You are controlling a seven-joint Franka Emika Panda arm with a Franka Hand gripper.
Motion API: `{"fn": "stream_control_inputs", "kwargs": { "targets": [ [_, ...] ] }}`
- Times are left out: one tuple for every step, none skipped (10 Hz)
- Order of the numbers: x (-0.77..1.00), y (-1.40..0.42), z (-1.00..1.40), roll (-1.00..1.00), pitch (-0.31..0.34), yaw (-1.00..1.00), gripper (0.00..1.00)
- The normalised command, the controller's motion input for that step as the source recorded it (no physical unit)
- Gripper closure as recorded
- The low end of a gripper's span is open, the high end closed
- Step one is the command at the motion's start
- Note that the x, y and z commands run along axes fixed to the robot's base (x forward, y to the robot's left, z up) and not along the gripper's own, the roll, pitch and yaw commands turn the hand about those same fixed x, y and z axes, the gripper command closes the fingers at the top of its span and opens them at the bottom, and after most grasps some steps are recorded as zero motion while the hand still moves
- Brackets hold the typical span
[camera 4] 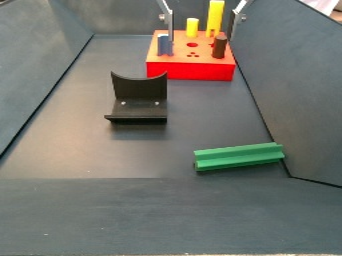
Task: Pick up the star object. Move up. Place the star object on the fixture. Regrasp the star object. Move to above the board. Insert the star object.
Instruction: Pick up the star object.
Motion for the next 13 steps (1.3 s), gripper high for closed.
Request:
{"fn": "stream_control_inputs", "kwargs": {
  "targets": [
    [-0.02, 0.11, 0.00, -0.03, 0.000, -0.03, 0.00],
    [-0.25, 0.12, -0.12, 0.01, 0.010, -0.61, 0.00],
    [0.00, 0.00, -0.14, 0.02, 0.099, -0.95, 0.00],
    [-0.04, 0.00, -0.11, 0.00, 0.076, -0.99, 0.00],
    [-0.13, 0.00, -0.09, 0.00, 0.037, -0.93, 0.00],
    [-0.19, 0.10, -0.11, 0.00, 0.044, -0.82, 0.00],
    [-0.21, 0.34, -0.31, -0.04, 0.059, -0.61, 0.00],
    [-0.14, 0.52, -0.46, -0.11, 0.014, -0.38, 0.00],
    [-0.04, 0.53, -0.55, -0.15, 0.000, -0.34, 0.00],
    [0.00, 0.42, -0.60, -0.18, -0.021, -0.43, 0.00],
    [0.15, 0.10, -0.53, -0.22, -0.130, -0.73, 0.00],
    [0.21, 0.02, -0.50, -0.22, -0.163, -0.81, 0.00],
    [0.23, 0.04, -0.49, -0.23, -0.166, -0.79, 0.00]
  ]
}}
